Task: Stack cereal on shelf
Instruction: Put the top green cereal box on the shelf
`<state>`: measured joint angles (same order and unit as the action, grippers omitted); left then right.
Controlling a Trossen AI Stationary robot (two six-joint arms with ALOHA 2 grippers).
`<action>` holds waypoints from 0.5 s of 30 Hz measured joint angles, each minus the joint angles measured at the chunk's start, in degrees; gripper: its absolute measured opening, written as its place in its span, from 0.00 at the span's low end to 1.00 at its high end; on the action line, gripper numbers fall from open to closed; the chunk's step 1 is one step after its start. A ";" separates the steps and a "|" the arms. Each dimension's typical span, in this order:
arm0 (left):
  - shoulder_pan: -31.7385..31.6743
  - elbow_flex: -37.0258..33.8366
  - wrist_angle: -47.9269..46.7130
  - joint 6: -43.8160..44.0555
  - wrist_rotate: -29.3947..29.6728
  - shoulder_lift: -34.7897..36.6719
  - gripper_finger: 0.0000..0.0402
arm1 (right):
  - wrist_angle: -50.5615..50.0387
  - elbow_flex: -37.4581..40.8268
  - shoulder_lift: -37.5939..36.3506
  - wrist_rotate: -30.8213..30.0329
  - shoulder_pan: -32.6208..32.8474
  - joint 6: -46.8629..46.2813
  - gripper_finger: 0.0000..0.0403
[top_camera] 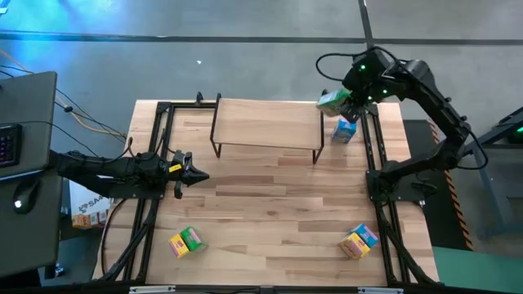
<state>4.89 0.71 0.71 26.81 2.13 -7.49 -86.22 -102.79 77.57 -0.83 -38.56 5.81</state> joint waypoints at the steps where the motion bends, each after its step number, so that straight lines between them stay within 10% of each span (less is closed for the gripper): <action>1: 0.00 0.00 -0.02 0.00 0.00 0.00 0.01 | -0.20 0.16 0.37 0.61 0.76 -0.86 0.38; 15: 0.02 0.00 -0.01 0.00 0.00 0.00 0.01 | -0.89 0.27 8.34 2.21 14.94 -5.55 0.38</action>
<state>4.91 0.71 0.70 26.81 2.13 -7.49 -87.11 -102.52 85.91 1.38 -23.62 0.25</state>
